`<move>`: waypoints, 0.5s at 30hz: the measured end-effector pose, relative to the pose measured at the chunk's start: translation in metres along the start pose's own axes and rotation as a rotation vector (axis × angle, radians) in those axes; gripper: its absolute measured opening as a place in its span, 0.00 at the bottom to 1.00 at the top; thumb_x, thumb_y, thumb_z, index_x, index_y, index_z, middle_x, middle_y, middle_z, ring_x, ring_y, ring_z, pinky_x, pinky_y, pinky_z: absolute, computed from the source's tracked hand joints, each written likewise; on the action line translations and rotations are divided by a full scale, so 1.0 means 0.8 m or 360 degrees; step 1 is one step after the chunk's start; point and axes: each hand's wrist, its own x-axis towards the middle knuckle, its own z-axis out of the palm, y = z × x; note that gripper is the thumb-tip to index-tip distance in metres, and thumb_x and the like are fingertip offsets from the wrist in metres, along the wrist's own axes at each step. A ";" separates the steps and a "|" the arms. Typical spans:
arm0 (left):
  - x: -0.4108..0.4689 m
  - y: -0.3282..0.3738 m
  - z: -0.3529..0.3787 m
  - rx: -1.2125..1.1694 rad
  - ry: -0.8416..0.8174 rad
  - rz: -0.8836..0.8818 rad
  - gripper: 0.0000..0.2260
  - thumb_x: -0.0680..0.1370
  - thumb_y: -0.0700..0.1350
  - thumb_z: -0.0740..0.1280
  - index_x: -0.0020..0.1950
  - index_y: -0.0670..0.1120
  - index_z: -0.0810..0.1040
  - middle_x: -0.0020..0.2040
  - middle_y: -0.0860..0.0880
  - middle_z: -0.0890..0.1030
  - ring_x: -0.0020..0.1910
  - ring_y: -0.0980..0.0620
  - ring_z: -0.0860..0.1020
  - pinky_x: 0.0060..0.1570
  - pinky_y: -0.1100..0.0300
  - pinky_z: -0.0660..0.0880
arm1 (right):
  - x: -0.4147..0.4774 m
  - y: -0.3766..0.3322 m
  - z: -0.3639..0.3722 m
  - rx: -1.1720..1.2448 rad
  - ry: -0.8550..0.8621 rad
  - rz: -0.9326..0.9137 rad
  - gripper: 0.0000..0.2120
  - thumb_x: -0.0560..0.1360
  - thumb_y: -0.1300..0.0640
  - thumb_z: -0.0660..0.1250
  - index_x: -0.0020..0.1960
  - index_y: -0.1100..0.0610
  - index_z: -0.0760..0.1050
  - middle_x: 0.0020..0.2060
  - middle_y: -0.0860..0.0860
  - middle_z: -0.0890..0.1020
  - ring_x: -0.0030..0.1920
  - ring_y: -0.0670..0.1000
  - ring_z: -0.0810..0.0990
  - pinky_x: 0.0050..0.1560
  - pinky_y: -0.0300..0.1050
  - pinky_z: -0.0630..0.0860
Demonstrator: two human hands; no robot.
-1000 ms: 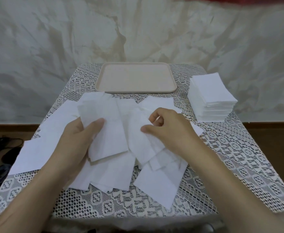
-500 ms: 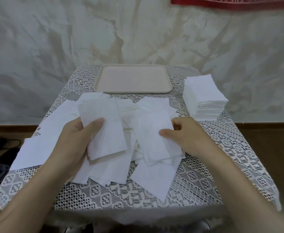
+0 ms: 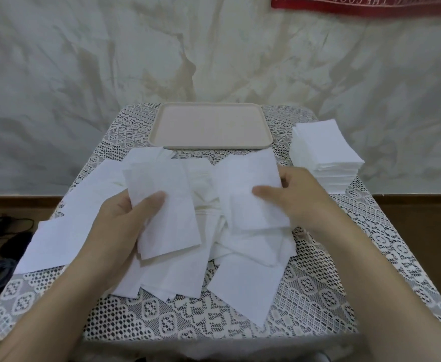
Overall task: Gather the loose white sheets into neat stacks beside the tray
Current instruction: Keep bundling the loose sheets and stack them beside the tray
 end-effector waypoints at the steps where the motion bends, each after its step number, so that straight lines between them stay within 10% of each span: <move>1: 0.001 -0.001 0.000 0.0016 -0.0003 0.0006 0.09 0.83 0.46 0.67 0.59 0.45 0.85 0.54 0.44 0.88 0.52 0.42 0.87 0.59 0.39 0.80 | 0.008 -0.003 -0.003 -0.0005 0.0103 -0.0060 0.03 0.76 0.57 0.73 0.49 0.55 0.83 0.44 0.51 0.87 0.48 0.58 0.85 0.49 0.56 0.80; 7: 0.006 -0.005 -0.004 0.0050 -0.0019 0.0002 0.09 0.82 0.47 0.68 0.56 0.47 0.87 0.55 0.43 0.88 0.54 0.39 0.86 0.63 0.32 0.77 | 0.030 -0.002 0.018 -0.0620 0.0069 0.0148 0.21 0.78 0.46 0.70 0.66 0.55 0.75 0.62 0.51 0.79 0.63 0.56 0.77 0.60 0.50 0.73; 11: 0.007 -0.007 -0.004 0.0043 -0.0021 0.0006 0.09 0.83 0.47 0.68 0.57 0.46 0.86 0.55 0.43 0.88 0.54 0.40 0.87 0.64 0.33 0.77 | 0.033 0.008 0.025 -0.0704 0.0169 0.0151 0.18 0.78 0.51 0.69 0.37 0.52 0.63 0.35 0.49 0.71 0.42 0.56 0.70 0.35 0.46 0.62; 15: 0.005 -0.006 -0.004 0.0029 -0.0023 -0.0003 0.09 0.83 0.46 0.67 0.57 0.45 0.86 0.55 0.43 0.88 0.54 0.40 0.87 0.63 0.34 0.78 | 0.026 0.006 0.030 -0.0704 0.0249 0.0104 0.19 0.78 0.55 0.68 0.34 0.53 0.61 0.31 0.48 0.68 0.39 0.56 0.68 0.34 0.45 0.61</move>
